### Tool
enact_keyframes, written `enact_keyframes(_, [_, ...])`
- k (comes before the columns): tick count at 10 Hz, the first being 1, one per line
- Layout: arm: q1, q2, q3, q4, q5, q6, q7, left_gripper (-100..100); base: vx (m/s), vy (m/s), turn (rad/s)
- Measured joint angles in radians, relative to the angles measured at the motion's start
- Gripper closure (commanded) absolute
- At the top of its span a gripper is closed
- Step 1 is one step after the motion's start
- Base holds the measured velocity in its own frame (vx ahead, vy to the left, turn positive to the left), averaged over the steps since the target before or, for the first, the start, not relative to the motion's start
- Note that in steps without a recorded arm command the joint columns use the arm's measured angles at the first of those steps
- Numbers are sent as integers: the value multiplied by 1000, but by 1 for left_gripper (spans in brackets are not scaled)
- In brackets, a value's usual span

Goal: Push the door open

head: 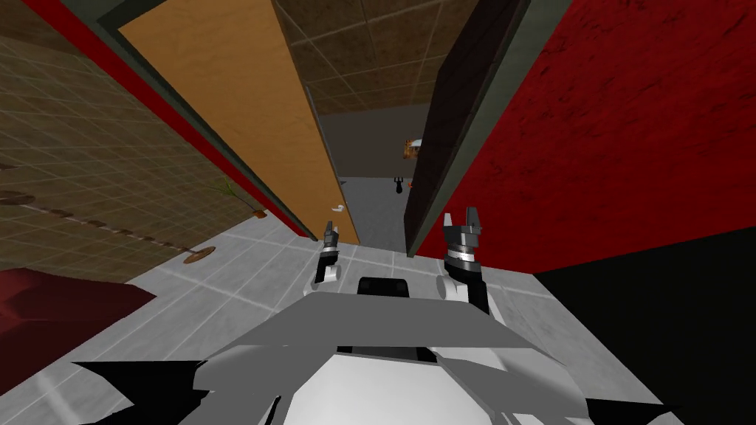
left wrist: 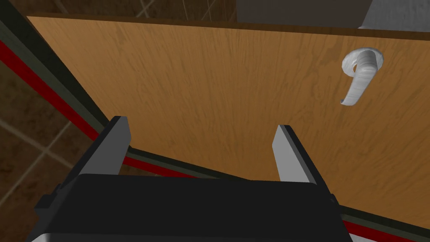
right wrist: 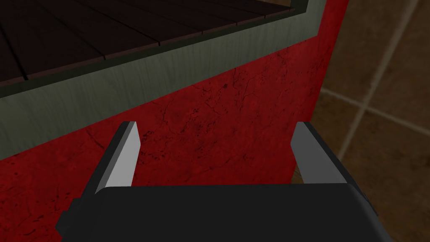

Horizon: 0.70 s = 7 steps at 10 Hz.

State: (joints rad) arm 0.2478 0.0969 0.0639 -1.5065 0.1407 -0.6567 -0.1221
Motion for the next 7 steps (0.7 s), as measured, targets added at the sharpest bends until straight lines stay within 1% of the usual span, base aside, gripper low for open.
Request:
enact_keyframes(1, [-5,2,4,21,4,-2,-1,-100,43,204,-232])
enact_keyframes(2, [-6,-2,7,47,7,-9,-4,-100,33,207,-194])
enact_keyframes(3, [-13,-7,10,67,9,-10,-10,-100,14,179,-146])
enact_keyframes(6, [-22,-13,17,113,16,-15,-17,-100,14,130,-141])
enact_keyframes(7, [-34,-15,20,142,19,-21,-20,-100,4,159,-259])
